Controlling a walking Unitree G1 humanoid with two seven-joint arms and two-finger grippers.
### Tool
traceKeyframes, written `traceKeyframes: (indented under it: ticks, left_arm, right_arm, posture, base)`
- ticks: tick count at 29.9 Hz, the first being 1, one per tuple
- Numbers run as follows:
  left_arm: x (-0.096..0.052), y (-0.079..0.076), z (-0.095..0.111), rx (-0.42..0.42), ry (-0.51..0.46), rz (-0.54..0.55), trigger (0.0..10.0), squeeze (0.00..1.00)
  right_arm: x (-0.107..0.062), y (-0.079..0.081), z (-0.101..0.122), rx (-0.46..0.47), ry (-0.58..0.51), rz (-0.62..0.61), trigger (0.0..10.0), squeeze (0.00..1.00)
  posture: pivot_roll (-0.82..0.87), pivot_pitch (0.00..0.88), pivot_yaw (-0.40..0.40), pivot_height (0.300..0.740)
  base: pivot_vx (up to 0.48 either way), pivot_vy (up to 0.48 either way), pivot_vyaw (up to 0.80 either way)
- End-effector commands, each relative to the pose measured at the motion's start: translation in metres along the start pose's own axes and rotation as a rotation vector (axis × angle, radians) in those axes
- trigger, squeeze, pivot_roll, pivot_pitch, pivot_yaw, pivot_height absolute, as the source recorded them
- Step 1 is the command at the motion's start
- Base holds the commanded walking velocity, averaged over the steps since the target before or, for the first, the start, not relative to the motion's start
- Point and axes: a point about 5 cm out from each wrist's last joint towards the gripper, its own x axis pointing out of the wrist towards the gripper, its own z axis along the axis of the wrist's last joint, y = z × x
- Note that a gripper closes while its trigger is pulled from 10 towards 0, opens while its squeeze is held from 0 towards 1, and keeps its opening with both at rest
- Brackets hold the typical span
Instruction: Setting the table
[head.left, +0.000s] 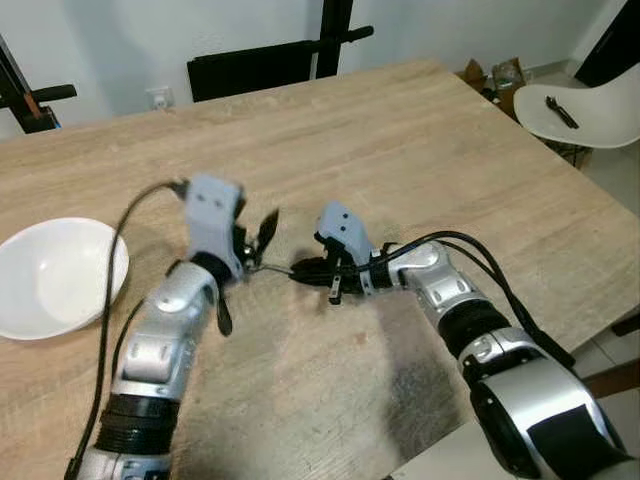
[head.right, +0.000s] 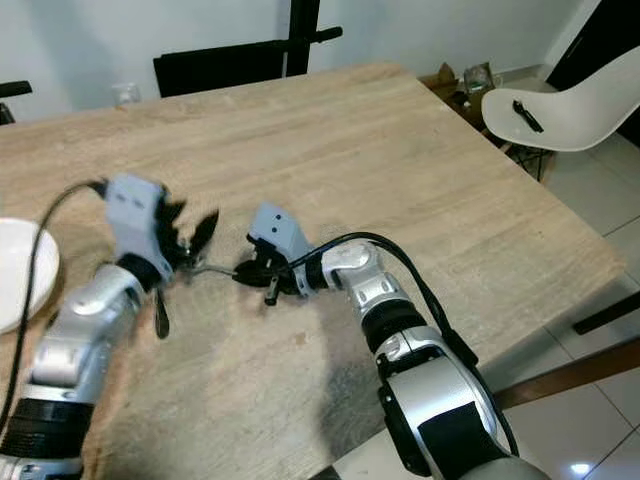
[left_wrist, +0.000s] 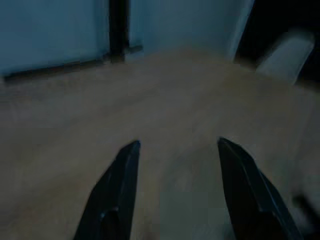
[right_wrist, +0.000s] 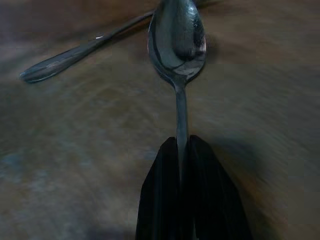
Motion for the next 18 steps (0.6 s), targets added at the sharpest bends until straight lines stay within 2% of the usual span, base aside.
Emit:
traceKeyframes:
  ticks: [1, 5, 6, 7, 8, 10, 12, 15, 18]
  left_arm:
    - [-0.004, 0.013, 0.011, -0.05, -0.026, 0.05, 10.0, 0.0]
    - [-0.008, 0.03, 0.045, -0.06, -0.11, 0.101, 10.0, 0.0]
    - [-0.009, 0.03, 0.047, -0.063, -0.114, 0.1, 10.0, 0.0]
    - [-0.01, 0.03, 0.049, -0.053, -0.111, 0.094, 10.0, 0.0]
    - [-0.01, 0.03, 0.049, -0.053, -0.111, 0.094, 10.0, 0.0]
    - [-0.011, 0.027, 0.045, -0.037, -0.082, 0.079, 10.0, 0.0]
    - [-0.015, 0.022, 0.031, 0.006, -0.002, 0.071, 10.0, 0.0]
    - [-0.019, 0.017, 0.02, 0.02, 0.045, 0.069, 10.0, 0.0]
    - [-0.024, 0.009, 0.008, 0.043, 0.109, 0.063, 10.0, 0.0]
  right_arm:
    - [-0.007, -0.005, -0.002, 0.044, -0.058, -0.075, 10.0, 0.0]
    - [-0.018, -0.008, 0.0, 0.102, -0.194, -0.174, 10.0, 0.0]
    - [-0.019, -0.008, 0.0, 0.101, -0.203, -0.184, 10.0, 0.0]
    - [-0.022, -0.009, 0.003, 0.106, -0.249, -0.251, 10.0, 0.0]
    - [-0.022, -0.009, 0.003, 0.106, -0.249, -0.251, 10.0, 0.0]
    - [-0.027, -0.009, 0.006, 0.111, -0.312, -0.327, 10.0, 0.0]
    - [-0.035, -0.009, 0.012, 0.119, -0.372, -0.46, 10.0, 0.0]
    - [-0.042, -0.006, 0.012, 0.124, -0.394, -0.555, 10.0, 0.0]
    - [-0.056, -0.002, 0.008, 0.147, -0.402, -0.709, 10.0, 0.0]
  posture:
    - [-0.03, 0.098, -0.027, 0.74]
    - [-0.02, 0.092, -0.017, 0.74]
    - [-0.02, 0.092, -0.017, 0.74]
    - [-0.02, 0.087, -0.01, 0.74]
    - [-0.02, 0.087, -0.01, 0.74]
    - [-0.02, 0.083, 0.001, 0.74]
    - [-0.03, 0.078, 0.011, 0.74]
    - [-0.04, 0.072, 0.016, 0.74]
    - [-0.05, 0.068, 0.018, 0.74]
  base:
    - [0.0, 0.0, 0.0]
    - [0.0, 0.0, 0.0]
    - [0.0, 0.0, 0.0]
    - [0.0, 0.0, 0.0]
    - [0.0, 0.0, 0.0]
    - [0.0, 0.0, 0.0]
    - [0.0, 0.0, 0.0]
    - [0.0, 0.0, 0.0]
    - [0.0, 0.0, 0.0]
